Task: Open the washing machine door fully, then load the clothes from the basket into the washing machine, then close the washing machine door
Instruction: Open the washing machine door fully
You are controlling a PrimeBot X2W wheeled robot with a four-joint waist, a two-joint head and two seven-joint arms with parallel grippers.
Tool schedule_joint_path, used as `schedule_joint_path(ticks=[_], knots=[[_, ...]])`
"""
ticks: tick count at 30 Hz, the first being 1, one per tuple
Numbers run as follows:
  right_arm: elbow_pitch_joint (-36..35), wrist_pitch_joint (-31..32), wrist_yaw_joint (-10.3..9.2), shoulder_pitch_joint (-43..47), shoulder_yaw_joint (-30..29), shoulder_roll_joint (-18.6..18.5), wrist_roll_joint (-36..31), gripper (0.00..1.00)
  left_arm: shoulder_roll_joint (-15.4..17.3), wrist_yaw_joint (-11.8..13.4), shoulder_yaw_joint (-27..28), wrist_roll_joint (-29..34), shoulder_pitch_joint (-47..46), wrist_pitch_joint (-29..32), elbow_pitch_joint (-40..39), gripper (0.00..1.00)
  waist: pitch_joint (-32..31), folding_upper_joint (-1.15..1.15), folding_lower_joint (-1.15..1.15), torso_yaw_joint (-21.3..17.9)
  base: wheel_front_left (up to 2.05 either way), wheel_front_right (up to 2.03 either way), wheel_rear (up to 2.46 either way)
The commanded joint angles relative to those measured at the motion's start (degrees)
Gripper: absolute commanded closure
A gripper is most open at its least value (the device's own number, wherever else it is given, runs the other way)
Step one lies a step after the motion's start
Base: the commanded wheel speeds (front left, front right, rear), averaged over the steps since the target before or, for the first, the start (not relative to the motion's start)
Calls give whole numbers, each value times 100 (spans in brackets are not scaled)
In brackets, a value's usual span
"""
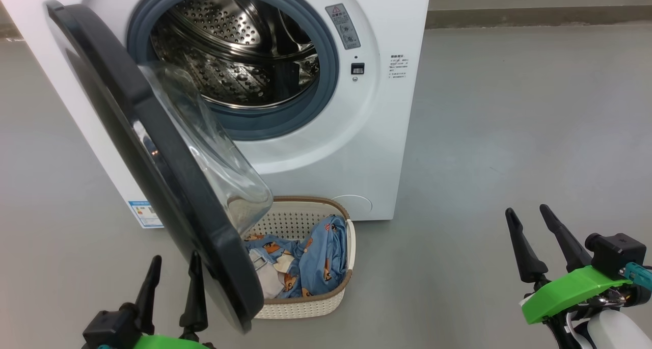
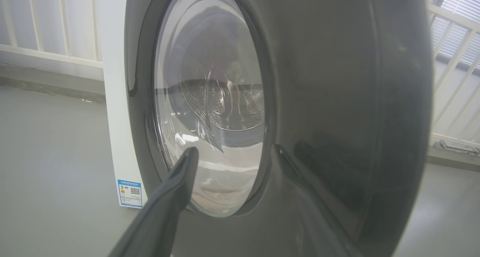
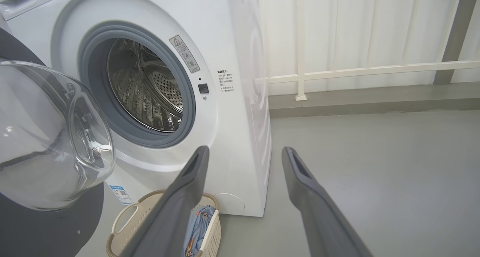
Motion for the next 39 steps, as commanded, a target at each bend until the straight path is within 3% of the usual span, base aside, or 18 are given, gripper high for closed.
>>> schedule_joint_path(ticks=[1, 14, 17, 24, 39], knots=[[-102, -71, 26, -79, 102, -66, -5, 0, 64, 7, 175, 46, -51, -37, -115, 0, 1, 0, 0, 0, 0, 0, 0], [-50, -71, 26, -123, 110, -52, 4, 0, 61, 3, 163, 36, -67, -37, -110, 0, 20, 0, 0, -2, 0, 0, 0], [-55, -71, 26, -116, 89, -42, 3, 0, 60, -3, 162, 22, -77, -37, -118, 100, 30, 0, 0, 4, 0, 0, 0], [-68, -71, 26, -94, 61, -16, 13, 0, 51, -9, 254, 69, -104, -37, -589, 100, 55, 0, 0, 27, 0, 0, 0], [-79, -71, 26, -73, 67, 36, 52, 0, 25, 85, 58, 261, -69, -37, -2772, 100, 101, 0, 0, 63, 0, 0, 0]])
